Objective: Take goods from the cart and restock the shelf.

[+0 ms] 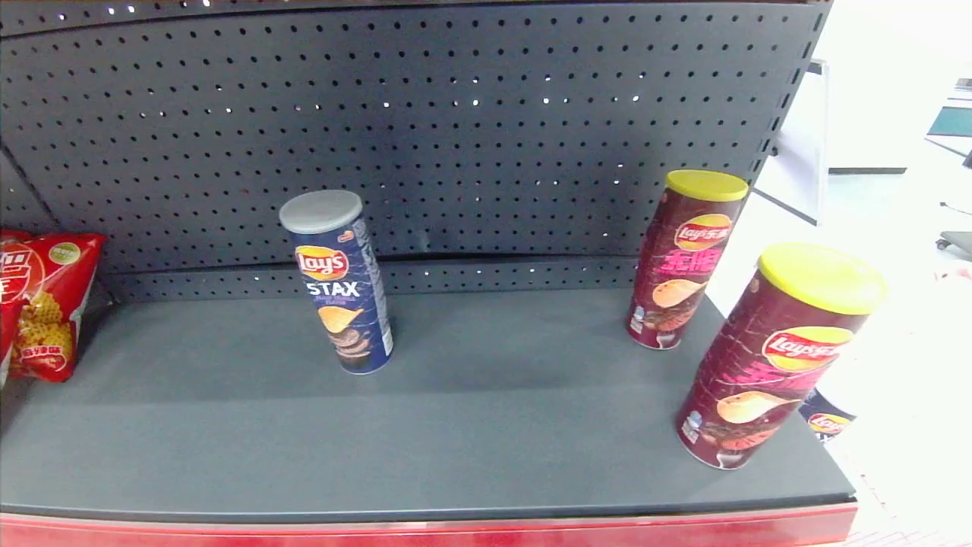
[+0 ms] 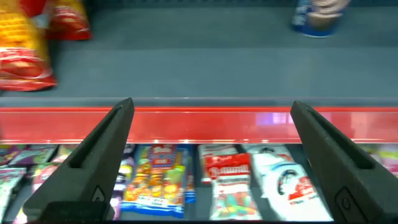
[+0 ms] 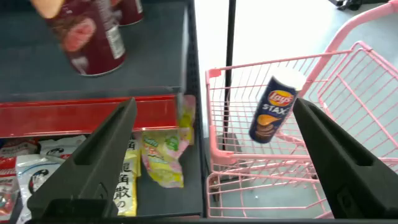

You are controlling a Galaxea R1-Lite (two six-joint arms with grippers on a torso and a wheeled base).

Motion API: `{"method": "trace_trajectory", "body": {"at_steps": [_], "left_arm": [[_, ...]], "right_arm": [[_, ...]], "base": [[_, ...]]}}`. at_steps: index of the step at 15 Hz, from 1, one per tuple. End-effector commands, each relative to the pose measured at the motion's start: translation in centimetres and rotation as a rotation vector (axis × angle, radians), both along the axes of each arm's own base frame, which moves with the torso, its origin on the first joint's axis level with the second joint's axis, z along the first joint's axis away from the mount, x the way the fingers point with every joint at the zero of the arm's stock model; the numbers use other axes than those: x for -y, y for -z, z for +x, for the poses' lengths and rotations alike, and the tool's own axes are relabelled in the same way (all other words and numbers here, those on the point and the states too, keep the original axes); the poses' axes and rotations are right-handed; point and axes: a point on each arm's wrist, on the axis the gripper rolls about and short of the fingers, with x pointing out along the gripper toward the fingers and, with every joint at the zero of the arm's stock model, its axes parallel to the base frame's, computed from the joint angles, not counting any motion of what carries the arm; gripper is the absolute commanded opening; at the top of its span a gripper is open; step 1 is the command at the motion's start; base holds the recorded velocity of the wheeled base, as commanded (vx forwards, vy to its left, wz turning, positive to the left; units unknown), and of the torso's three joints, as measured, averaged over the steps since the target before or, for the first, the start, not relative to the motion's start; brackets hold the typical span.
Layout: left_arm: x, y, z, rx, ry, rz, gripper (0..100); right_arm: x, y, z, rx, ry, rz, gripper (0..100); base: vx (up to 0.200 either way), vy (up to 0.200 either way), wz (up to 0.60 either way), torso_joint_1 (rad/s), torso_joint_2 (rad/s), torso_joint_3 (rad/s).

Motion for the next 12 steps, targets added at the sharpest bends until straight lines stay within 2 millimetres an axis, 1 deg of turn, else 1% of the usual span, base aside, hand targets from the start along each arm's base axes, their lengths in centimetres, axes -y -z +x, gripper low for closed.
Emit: {"method": "trace_trajectory", "body": {"at_steps": [1,12], "left_arm": [[0.00,0.00,0.00,0.000,-0.001,0.001,100],[0.00,0.00,0.00,0.000,-0.001,-0.001,100]], "right_arm": [[0.00,0.00,0.01,-0.002,0.000,0.000,100],[0.00,-0.02,0.01,0.000,0.000,-0.002,100]], "base": [[0.000,-0.200,0.00,-0.002,0.00,-0.002],[0.000,-0.200,0.00,0.002,0.00,0.004]]}}
